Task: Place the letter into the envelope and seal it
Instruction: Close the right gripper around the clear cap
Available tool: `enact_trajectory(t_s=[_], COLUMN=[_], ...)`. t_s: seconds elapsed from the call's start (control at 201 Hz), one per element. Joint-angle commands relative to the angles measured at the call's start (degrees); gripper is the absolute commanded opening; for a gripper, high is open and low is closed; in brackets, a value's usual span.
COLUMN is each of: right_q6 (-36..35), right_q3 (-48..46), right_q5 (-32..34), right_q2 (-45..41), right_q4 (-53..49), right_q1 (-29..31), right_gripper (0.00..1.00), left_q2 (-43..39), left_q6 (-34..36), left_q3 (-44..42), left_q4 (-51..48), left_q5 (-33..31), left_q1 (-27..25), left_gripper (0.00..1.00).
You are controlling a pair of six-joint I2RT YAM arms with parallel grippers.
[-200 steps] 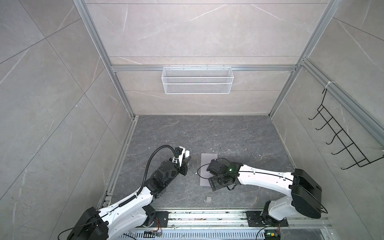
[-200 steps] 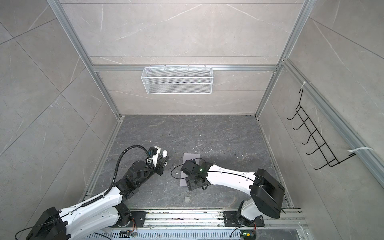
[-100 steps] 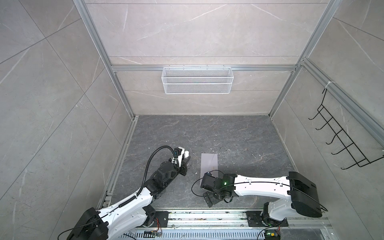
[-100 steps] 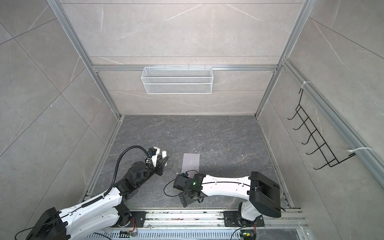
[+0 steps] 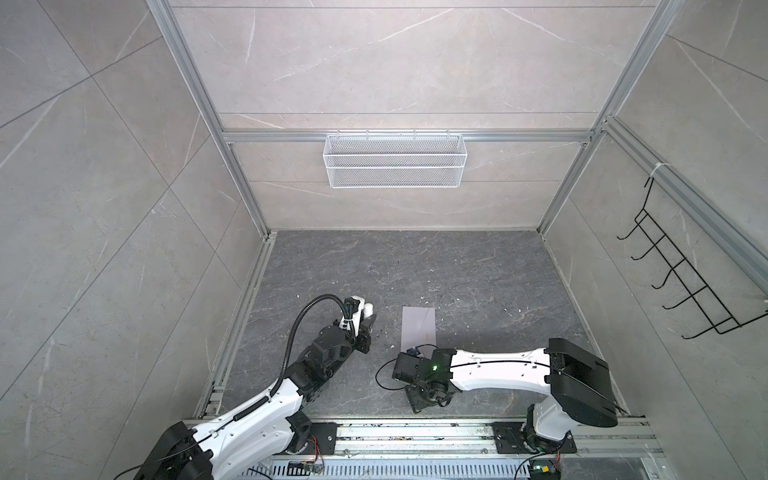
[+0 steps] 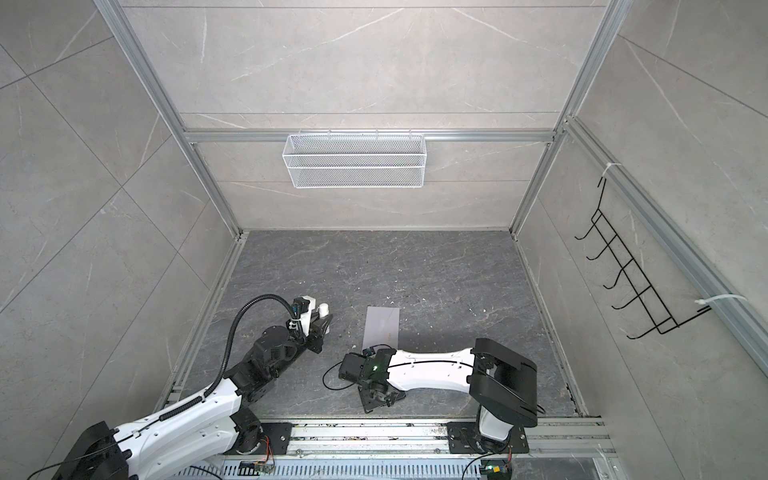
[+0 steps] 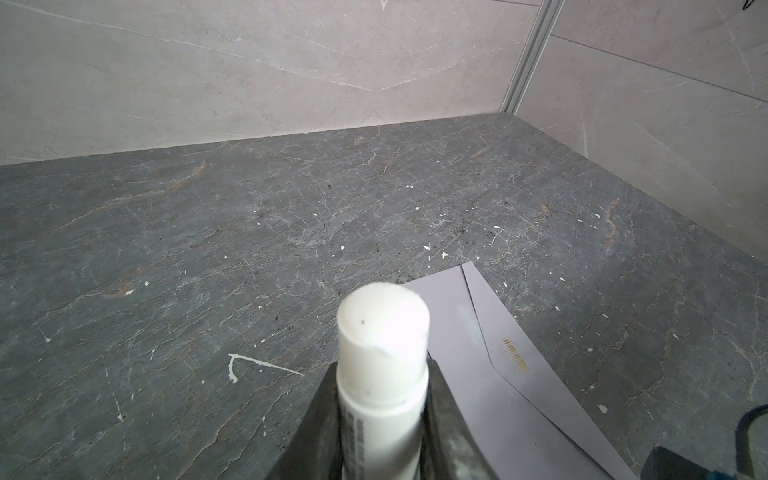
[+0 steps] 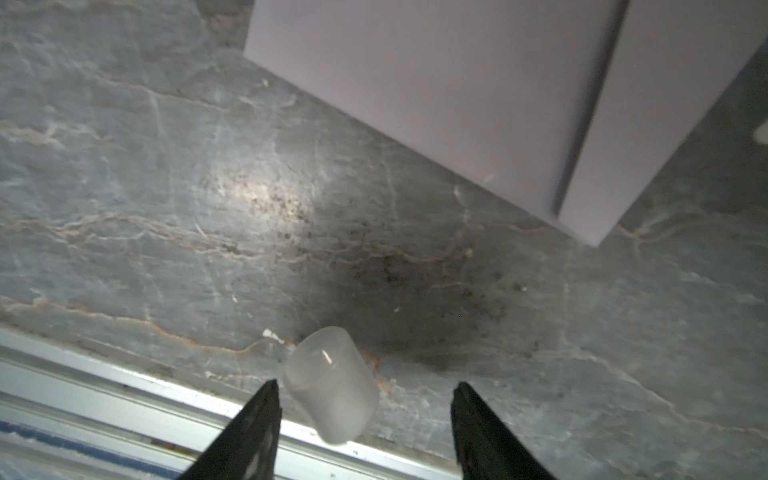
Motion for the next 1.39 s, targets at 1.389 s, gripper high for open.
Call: enact_trajectory(t_s=[1.389], right_q6=[-20.22], right_q3=[14.08], right_q5=[8.92], right_q2=[12.65], right_q4=[-13.54], right_q1=[-4.61], right_gripper=[0.41], left_q2=[-2.92], left_q6=[-1.84], left_q3=[-2.05], left_q4=[1.56], left_q5=[-1.53], left_q1=[0.41], left_gripper=[0.00])
